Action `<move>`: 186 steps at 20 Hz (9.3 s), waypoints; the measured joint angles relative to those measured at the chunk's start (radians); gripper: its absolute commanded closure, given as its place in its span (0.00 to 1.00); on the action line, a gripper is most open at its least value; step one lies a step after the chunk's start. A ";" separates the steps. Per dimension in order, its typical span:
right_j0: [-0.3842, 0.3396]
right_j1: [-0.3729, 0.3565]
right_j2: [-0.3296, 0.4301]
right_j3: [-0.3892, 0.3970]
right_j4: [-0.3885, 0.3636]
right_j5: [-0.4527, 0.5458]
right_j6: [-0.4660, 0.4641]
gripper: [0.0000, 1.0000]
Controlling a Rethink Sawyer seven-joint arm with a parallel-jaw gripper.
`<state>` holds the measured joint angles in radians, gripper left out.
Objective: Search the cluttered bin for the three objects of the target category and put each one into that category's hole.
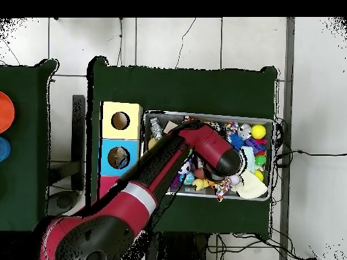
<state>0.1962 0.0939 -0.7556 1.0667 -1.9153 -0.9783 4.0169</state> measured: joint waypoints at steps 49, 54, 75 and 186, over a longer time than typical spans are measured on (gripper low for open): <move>0.058 0.073 -0.016 -0.012 0.053 0.303 0.000 0.00; 0.063 0.087 -0.031 -0.015 0.053 0.338 0.000 0.00; 0.063 0.103 -0.044 -0.030 0.050 0.348 0.000 0.00; 0.125 0.058 -0.080 0.031 0.298 0.467 0.000 0.00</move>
<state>0.3208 0.1518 -0.8357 1.0973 -1.6169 -0.5111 4.0171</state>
